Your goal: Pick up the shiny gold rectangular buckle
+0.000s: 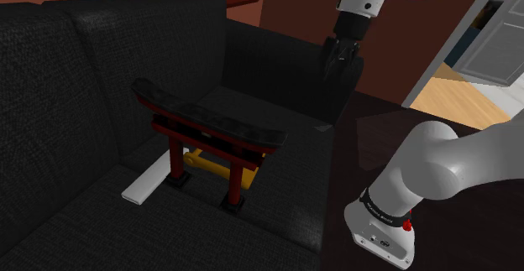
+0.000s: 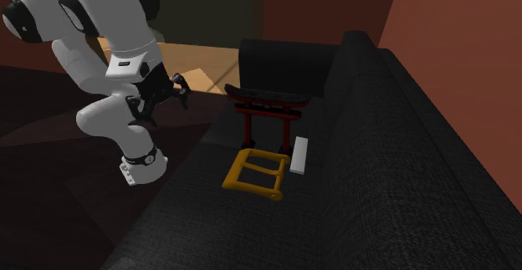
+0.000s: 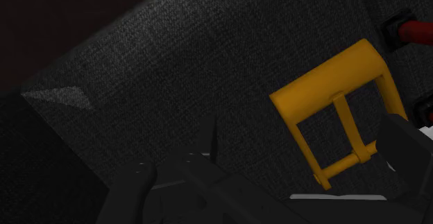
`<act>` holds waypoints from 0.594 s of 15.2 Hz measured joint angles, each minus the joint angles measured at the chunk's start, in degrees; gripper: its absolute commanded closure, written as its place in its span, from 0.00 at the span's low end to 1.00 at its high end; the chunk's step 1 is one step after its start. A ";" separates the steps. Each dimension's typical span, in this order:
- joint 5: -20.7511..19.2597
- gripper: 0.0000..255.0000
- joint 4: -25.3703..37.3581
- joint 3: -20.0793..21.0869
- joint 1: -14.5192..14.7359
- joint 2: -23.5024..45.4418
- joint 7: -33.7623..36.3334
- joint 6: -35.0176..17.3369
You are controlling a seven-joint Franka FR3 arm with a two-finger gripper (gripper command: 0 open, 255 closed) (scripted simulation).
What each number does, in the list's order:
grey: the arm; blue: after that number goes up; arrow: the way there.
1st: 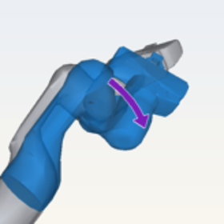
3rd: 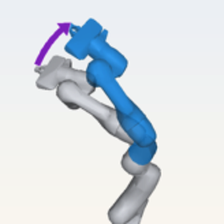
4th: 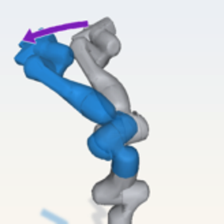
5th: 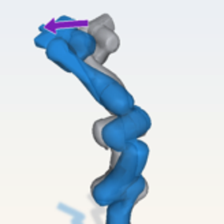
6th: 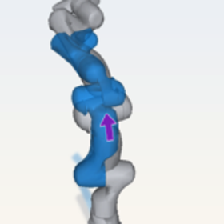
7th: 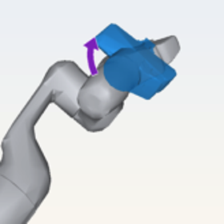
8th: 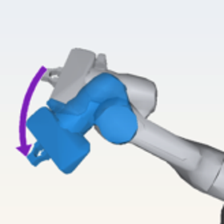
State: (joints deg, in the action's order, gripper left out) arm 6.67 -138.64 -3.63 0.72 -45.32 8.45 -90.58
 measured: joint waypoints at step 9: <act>1.19 0.00 -3.06 3.43 3.90 9.50 -3.19 -13.14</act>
State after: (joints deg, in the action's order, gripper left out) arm 7.86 -141.71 -0.20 4.62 -35.82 5.26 -103.72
